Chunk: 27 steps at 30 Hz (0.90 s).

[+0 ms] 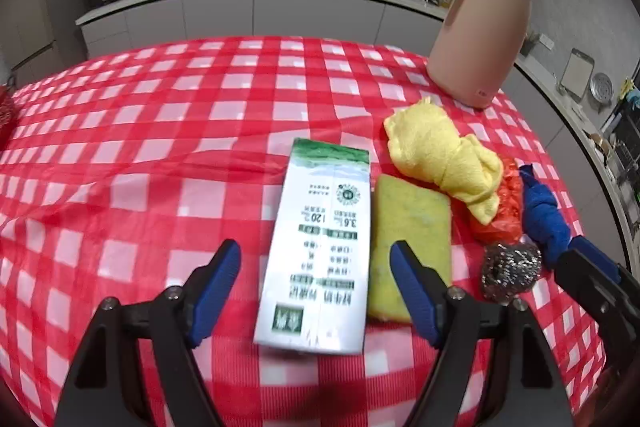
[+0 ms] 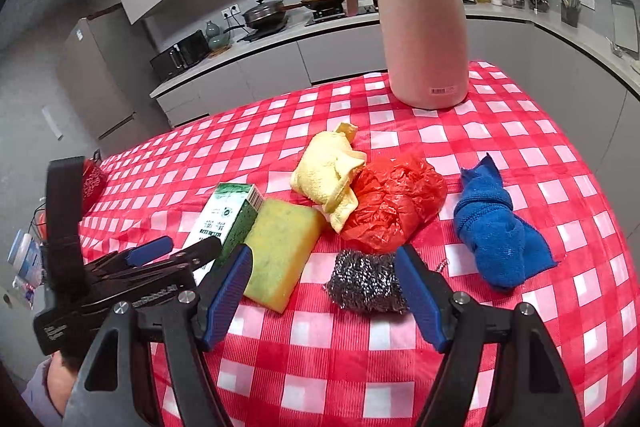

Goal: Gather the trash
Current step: 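Grasp the white milk carton with the left gripper while the right grasps the yellow sponge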

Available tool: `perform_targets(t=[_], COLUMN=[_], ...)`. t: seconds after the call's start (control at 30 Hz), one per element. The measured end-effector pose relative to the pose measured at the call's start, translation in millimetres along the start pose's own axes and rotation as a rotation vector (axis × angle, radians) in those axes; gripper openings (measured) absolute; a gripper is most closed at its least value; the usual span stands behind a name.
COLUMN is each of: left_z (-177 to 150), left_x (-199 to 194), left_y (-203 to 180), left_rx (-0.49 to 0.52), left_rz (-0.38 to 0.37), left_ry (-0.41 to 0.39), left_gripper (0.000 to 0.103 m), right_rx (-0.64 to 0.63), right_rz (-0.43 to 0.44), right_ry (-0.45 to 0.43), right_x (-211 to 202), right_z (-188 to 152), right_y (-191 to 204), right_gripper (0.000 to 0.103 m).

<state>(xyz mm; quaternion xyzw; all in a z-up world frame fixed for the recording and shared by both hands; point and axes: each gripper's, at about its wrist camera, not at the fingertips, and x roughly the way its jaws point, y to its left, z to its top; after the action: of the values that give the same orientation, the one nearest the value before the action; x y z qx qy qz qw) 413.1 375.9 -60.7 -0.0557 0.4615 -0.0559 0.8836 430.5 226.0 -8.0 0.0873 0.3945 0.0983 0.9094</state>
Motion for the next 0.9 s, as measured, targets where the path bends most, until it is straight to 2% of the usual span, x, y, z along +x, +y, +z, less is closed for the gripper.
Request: perform_targets(t=[0.33, 0.63, 0.9], left_z=[4.5, -12.1, -20.6], left_x=[17.4, 1.0, -6.7], left_y=[18.8, 59.8, 69.5], left_rx=[-0.021, -0.107, -0.144], left_rz=[0.016, 0.068, 0.043], left_ry=[0.012, -0.009, 0.001], left_gripper=[0.078, 0.075, 0.073], right_rx=[-0.017, -0.057, -0.075], right_rz=[0.004, 0.034, 0.015], right_ry=[0.030, 0.085, 0.159], right_x=[27.2, 58.2, 92.2], right_z=[8.3, 6.1, 1.1], right_y=[18.3, 43.2, 60.0], right_gripper=[0.076, 0.076, 0.076])
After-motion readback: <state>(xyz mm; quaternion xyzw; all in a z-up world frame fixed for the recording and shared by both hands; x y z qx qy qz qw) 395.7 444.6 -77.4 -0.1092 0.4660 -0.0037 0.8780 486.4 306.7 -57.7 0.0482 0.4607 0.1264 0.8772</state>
